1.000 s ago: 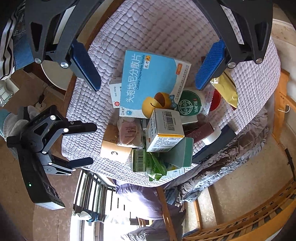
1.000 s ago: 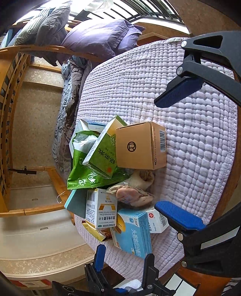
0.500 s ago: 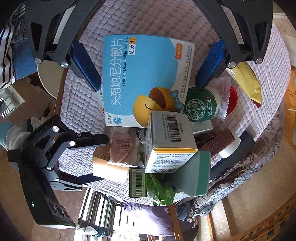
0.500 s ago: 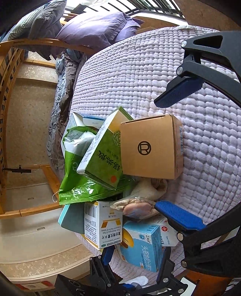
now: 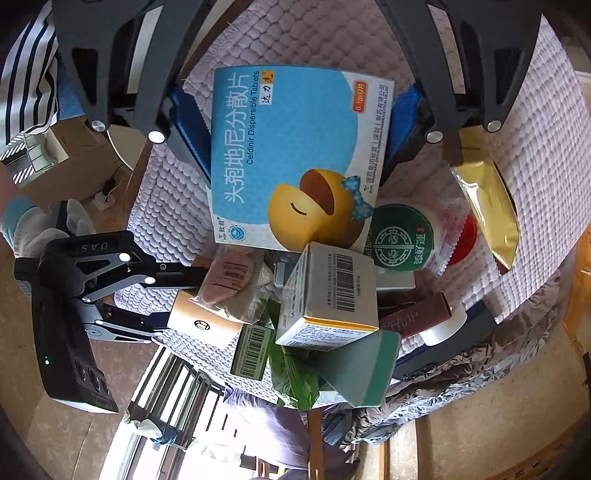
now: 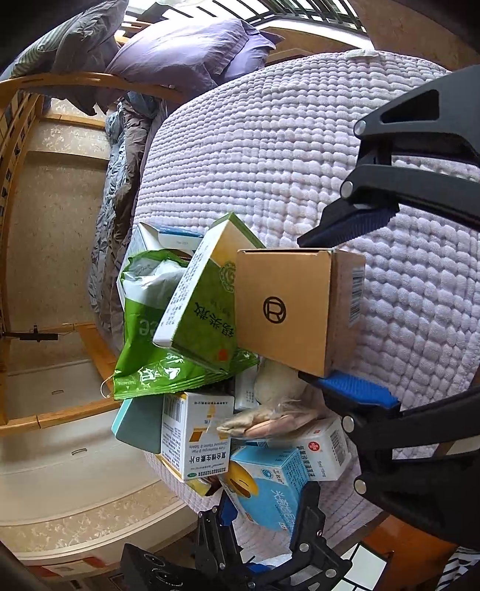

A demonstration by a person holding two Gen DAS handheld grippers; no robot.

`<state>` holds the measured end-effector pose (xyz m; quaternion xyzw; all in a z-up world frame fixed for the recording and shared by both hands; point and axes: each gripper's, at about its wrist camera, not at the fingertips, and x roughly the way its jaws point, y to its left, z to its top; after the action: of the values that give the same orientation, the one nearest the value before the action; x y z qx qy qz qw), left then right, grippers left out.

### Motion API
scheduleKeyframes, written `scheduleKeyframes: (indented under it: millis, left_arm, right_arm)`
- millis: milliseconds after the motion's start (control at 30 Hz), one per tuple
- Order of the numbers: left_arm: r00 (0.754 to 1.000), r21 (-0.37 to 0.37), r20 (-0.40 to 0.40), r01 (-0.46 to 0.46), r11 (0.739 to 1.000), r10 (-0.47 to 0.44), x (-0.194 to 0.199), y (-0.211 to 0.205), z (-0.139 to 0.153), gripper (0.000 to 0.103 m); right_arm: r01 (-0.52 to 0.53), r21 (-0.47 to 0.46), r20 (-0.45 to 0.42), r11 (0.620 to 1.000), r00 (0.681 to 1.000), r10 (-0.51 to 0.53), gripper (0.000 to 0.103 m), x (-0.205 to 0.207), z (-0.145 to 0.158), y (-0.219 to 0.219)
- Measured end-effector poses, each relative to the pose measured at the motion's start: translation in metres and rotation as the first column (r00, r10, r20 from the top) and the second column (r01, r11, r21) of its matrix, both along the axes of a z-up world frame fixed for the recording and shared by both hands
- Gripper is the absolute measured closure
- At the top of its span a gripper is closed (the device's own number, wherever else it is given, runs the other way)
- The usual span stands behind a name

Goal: Collect trash
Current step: 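Grasp the small brown carton with the right tool while the left grasps the blue medicine box, then carry the brown carton and blue medicine box over the white trash bin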

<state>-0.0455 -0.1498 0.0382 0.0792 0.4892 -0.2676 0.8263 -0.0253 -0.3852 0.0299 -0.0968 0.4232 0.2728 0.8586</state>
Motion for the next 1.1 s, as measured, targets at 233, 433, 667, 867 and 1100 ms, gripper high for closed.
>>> scheduleKeyframes:
  millis: [233,433,667,867,1100]
  left_arm:
    - [0.996,-0.047,0.017,-0.089,0.995,0.090,-0.032,0.000,0.008,0.020]
    - [0.986,-0.070,0.021,-0.165,0.984,0.167,-0.053,-0.003,0.008,0.020]
    - [0.966,-0.086,0.005,-0.257,0.963,0.258,-0.067,-0.004,0.004,0.020]
    - [0.943,-0.075,-0.006,-0.331,0.941,0.332,-0.080,-0.001,-0.002,0.020]
    - [0.927,-0.056,0.000,-0.374,0.926,0.374,-0.099,-0.004,-0.006,0.020]
  right_arm:
    - [0.008,0.028,-0.011,1.000,1.000,-0.007,0.040,-0.022,0.008,-0.008]
    - [-0.013,0.033,-0.018,0.999,1.000,0.013,0.041,-0.047,0.009,-0.011]
    - [-0.024,0.026,-0.023,0.999,0.999,0.025,0.041,-0.078,0.007,-0.010]
    - [-0.036,0.009,-0.021,0.999,0.999,0.036,0.042,-0.092,0.005,-0.008]
    - [-0.049,0.016,-0.028,0.999,0.998,0.050,0.042,-0.110,0.006,-0.006]
